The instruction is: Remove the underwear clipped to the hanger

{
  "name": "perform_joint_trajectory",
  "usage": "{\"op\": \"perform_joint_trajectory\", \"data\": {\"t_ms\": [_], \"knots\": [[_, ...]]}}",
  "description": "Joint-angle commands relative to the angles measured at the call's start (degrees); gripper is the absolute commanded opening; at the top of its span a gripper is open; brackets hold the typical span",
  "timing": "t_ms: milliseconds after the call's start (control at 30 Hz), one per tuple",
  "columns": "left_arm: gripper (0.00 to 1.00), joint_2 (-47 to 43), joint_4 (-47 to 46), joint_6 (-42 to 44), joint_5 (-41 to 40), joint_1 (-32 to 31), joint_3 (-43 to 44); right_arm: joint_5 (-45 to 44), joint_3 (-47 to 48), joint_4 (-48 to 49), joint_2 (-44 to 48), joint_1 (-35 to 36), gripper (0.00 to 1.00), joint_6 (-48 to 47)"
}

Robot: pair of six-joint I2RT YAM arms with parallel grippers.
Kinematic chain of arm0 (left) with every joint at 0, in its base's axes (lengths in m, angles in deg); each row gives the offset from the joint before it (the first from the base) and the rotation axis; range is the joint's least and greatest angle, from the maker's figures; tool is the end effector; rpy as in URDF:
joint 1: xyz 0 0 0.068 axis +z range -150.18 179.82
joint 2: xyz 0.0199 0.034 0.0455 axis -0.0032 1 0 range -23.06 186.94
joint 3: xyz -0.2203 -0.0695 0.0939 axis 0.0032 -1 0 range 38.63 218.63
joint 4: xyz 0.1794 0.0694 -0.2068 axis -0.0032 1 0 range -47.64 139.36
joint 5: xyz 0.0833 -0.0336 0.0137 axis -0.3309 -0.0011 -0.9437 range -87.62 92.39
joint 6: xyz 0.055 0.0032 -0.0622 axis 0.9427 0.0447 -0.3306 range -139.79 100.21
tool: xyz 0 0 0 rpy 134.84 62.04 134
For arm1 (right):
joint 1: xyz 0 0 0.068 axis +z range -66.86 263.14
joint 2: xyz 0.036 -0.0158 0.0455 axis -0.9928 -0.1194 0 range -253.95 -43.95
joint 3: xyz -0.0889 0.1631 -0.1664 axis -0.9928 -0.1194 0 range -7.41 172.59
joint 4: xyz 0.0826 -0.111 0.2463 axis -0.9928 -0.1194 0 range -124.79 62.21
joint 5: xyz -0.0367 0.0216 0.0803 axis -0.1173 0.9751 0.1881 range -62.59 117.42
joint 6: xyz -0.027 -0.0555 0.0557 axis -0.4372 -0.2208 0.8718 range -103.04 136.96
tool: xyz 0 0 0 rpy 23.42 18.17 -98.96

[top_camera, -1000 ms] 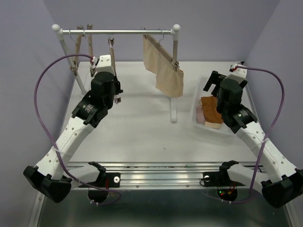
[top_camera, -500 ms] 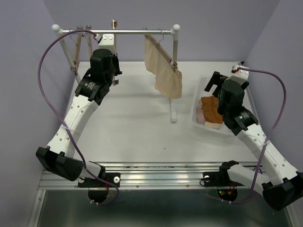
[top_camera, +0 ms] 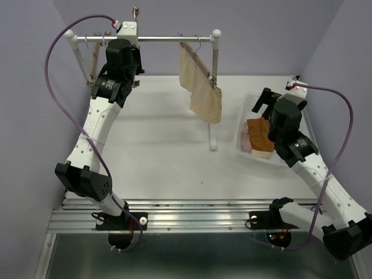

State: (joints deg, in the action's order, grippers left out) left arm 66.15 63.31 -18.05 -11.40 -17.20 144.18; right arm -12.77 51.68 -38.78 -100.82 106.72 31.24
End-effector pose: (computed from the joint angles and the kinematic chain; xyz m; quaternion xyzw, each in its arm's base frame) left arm 0.3878 -0.1005 0.4744 0.0386 0.7331 -0.0021 0.6790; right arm 0.2770 0.0697 0.3648 0.1651 0.7286 -0.0483 0.6629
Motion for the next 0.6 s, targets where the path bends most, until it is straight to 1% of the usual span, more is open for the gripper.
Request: {"op": "perform_joint_trajectory", "data": {"t_ms": [0,333,567], "knots": [[0.00,1.2,-0.4,1.6,2.6,2.2,4.7,-1.7,-0.3,3.3,0.8,-0.2,1.00,-1.0],[0.00,6.4,2.3,1.9,4.8,5.1,9.1,-1.6,-0.3,4.0,-0.2,-0.2,1.00,-1.9],[0.00,4.1,1.0,0.0,5.1,5.2,3.0,-1.4,-0.6,4.0,-0.1,-0.2,1.00,-2.2]]}}
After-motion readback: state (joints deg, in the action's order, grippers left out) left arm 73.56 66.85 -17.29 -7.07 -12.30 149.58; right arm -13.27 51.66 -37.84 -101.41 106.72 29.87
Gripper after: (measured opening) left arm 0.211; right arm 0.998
